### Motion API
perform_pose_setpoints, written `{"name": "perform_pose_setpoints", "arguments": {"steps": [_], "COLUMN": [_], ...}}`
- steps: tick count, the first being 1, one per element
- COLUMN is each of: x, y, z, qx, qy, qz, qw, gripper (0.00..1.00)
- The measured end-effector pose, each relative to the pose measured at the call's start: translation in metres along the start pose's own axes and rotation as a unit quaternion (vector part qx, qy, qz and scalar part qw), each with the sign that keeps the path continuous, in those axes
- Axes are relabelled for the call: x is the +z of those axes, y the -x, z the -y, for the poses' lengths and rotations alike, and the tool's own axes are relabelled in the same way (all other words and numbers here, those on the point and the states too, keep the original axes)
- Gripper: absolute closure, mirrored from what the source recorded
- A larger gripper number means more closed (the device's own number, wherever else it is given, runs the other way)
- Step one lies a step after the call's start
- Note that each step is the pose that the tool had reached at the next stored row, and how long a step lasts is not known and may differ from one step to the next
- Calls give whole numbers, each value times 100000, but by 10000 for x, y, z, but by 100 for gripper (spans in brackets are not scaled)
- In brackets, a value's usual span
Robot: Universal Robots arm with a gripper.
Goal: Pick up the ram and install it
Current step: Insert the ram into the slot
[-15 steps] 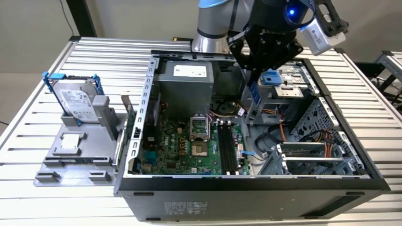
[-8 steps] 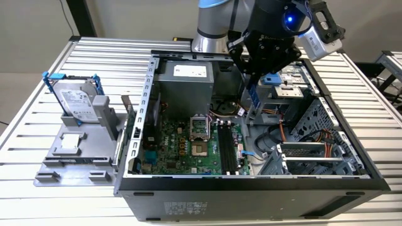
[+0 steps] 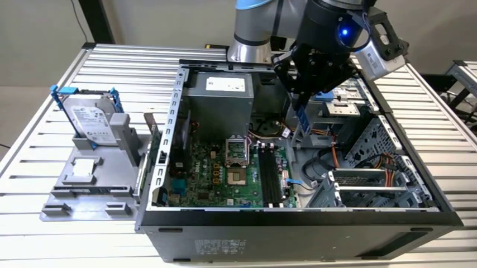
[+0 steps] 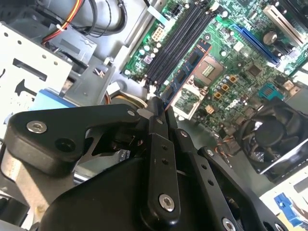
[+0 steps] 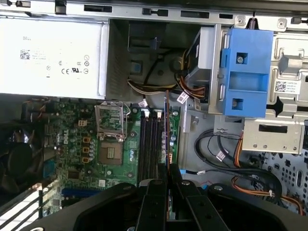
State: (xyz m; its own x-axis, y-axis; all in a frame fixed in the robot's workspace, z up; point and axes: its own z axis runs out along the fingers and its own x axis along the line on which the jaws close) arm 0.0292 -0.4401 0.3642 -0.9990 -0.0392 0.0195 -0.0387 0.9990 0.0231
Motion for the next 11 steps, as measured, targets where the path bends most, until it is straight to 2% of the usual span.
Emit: {"name": "perform_pose_setpoints", "arguments": {"steps": [11], "x": [146], "y": [19], "z": [9], "qx": [111], "qy": [7], "qz": [6], "qw": [100000], "gripper": [100]}}
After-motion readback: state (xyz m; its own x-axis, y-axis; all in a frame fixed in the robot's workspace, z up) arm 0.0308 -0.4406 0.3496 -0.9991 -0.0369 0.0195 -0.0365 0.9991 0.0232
